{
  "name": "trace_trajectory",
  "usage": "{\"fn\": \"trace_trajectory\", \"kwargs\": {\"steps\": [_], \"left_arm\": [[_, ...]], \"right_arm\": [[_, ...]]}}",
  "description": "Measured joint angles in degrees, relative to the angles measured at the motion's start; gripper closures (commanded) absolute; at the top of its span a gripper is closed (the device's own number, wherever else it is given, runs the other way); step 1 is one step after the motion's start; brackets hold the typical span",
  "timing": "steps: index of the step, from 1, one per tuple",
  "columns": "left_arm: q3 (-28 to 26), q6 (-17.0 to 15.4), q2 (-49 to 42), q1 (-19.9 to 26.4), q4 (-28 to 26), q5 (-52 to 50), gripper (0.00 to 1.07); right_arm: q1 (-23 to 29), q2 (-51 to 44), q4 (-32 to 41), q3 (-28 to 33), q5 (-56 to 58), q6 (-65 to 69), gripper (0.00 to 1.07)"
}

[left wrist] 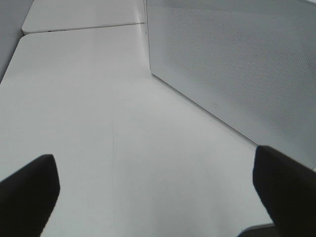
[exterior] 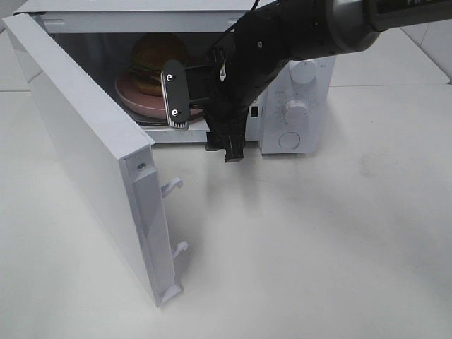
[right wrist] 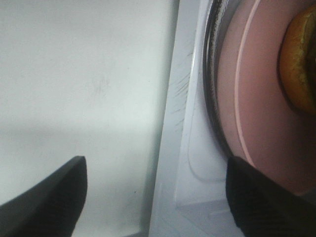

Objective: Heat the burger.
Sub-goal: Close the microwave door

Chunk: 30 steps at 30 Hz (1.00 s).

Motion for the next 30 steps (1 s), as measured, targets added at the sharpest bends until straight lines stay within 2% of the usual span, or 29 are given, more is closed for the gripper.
{"fn": "trace_trajectory", "kwargs": {"steps": [13,30], "left_arm": [[0.00,0.00,0.00,0.00,0.00,0.00,0.07],[0.00,0.00,0.00,0.00,0.00,0.00,0.07]], "right_arm": [[0.00,-13.06,-3.32,12.72,-2.69,9.51,0.31],[0.00,-29.28,-4.18,24.01,1.32,29.45,0.31]]}}
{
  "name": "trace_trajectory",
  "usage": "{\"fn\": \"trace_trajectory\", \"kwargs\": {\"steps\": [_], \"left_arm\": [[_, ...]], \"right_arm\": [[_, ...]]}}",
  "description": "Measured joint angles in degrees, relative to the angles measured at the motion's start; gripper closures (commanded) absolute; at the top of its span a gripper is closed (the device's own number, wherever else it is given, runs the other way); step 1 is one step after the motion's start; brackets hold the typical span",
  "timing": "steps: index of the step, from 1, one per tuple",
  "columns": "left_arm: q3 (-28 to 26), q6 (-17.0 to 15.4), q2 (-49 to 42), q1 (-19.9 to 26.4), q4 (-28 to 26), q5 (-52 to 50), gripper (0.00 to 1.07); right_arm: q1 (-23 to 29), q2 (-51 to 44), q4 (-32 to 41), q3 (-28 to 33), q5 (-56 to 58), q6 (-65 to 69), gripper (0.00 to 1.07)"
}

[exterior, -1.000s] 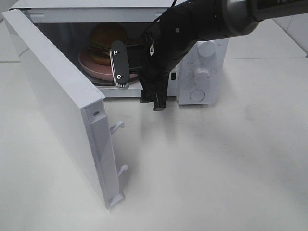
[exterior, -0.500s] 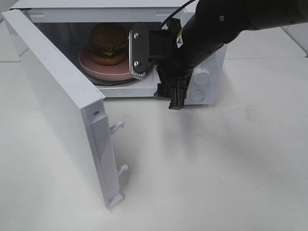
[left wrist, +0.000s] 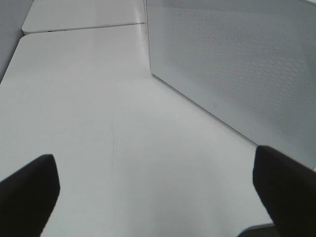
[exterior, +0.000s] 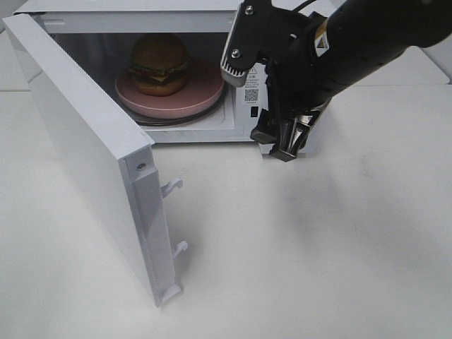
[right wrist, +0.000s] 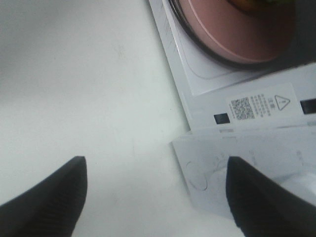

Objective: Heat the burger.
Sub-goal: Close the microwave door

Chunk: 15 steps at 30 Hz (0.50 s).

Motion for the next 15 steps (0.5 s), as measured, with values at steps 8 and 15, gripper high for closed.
{"fn": "trace_trajectory", "kwargs": {"steps": [8,15], "left_arm": [[0.00,0.00,0.00,0.00,0.00,0.00,0.07],[0.00,0.00,0.00,0.00,0.00,0.00,0.07]], "right_arm": [[0.00,-7.73,0.00,4.41,6.07,13.18,0.31],[0.00,-14.50,0.00,4.76,17.07,25.67,0.31]]}}
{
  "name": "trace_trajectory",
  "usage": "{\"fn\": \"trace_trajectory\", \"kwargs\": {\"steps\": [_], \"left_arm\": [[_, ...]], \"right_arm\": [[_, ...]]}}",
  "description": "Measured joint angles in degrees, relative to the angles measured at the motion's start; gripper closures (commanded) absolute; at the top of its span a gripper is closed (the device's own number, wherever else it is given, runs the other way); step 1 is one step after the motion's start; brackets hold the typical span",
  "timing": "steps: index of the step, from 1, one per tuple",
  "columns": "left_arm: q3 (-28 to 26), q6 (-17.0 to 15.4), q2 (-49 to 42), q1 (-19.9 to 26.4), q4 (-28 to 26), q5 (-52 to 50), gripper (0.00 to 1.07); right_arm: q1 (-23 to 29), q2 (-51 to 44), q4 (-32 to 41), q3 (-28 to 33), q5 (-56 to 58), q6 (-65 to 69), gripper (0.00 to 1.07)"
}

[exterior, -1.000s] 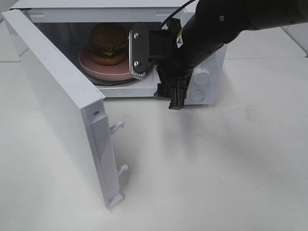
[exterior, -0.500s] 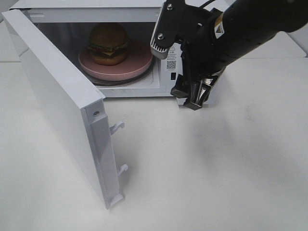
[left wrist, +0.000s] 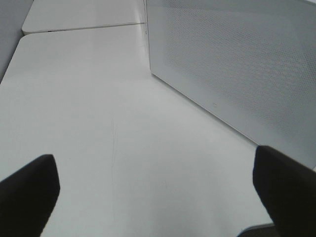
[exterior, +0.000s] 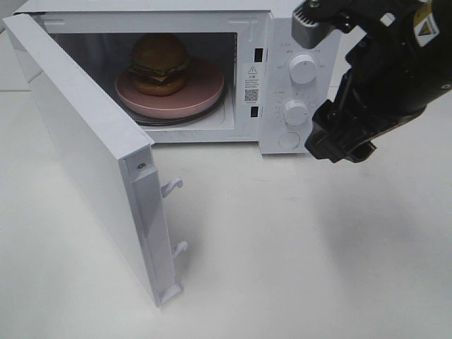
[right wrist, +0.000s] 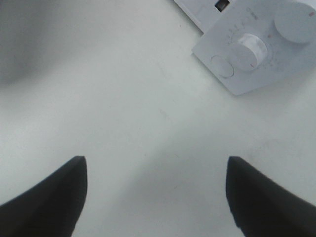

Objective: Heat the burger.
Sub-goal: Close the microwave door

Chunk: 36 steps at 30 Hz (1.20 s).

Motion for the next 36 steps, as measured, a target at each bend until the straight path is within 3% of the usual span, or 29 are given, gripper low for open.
{"fn": "trace_trajectory", "kwargs": {"steps": [9,23,29,34,36], "left_arm": [[0.00,0.00,0.00,0.00,0.00,0.00,0.07],[0.00,0.00,0.00,0.00,0.00,0.00,0.07],[0.00,0.00,0.00,0.00,0.00,0.00,0.07],[0.00,0.00,0.00,0.00,0.00,0.00,0.07],[0.00,0.00,0.00,0.00,0.00,0.00,0.07]], "right_arm": [[0.00,-9.34,1.78,0.34,13.81,3.84,0.31],[0.00,-20.23,3.09,0.97,23.32,6.42,0.31],[-0.17,-27.85,3.27,6.13,26.18,8.37,0.31],[-4.13,-32.20,4.35,8.65,26.64,9.22,0.31],[-11.29,-36.96,4.41,10.71,26.64,9.11,0.31]]}}
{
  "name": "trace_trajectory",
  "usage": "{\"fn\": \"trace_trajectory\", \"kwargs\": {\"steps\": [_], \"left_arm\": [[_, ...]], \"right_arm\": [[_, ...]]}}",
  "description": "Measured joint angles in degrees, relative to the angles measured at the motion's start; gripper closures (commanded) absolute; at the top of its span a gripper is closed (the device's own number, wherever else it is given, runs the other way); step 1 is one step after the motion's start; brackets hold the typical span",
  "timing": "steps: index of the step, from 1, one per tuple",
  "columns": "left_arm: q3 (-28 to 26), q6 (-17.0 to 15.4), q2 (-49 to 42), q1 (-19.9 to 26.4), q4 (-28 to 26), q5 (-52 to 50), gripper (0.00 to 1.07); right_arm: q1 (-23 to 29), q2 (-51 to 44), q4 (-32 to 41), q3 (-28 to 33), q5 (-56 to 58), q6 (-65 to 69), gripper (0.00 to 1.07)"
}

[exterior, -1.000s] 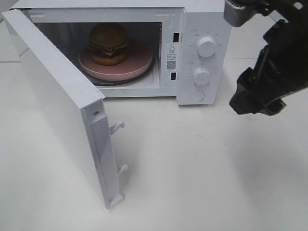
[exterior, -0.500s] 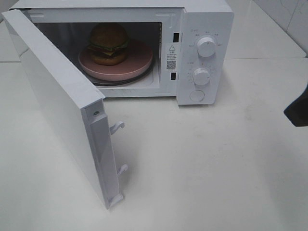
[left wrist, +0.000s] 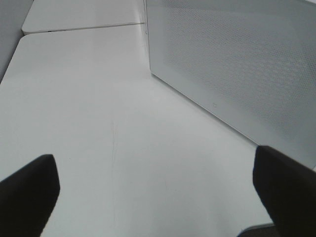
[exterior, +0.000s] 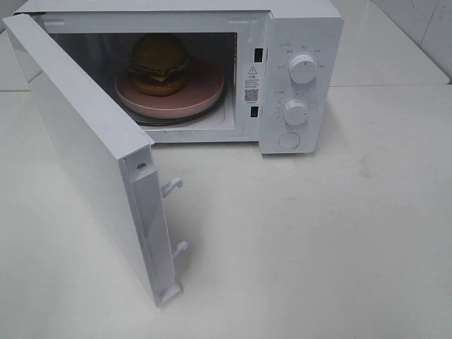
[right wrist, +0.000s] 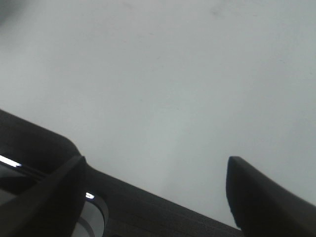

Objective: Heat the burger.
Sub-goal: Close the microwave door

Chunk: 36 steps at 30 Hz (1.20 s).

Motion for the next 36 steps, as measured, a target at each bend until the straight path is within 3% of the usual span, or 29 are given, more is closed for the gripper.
{"fn": "trace_trajectory", "kwargs": {"steps": [6,9,17,25,36], "left_arm": [[0.00,0.00,0.00,0.00,0.00,0.00,0.07],[0.00,0.00,0.00,0.00,0.00,0.00,0.07],[0.00,0.00,0.00,0.00,0.00,0.00,0.07],[0.00,0.00,0.00,0.00,0.00,0.00,0.07],[0.00,0.00,0.00,0.00,0.00,-0.06,0.07]], "right_arm": [[-8.94,-9.11,-0.06,4.47,0.00,0.06,0.31],[-10.08,-10.77,0.00,5.33,0.00,0.23,0.31],[-17.93,-25.73,0.34,13.12,-2.12,2.52,0.31],[-21.66,-35.98,3.44,14.78,-4.64,3.21,0.31],[-22.23,-37.87,3.84,16.96,-9.05,3.21,0.32]]}}
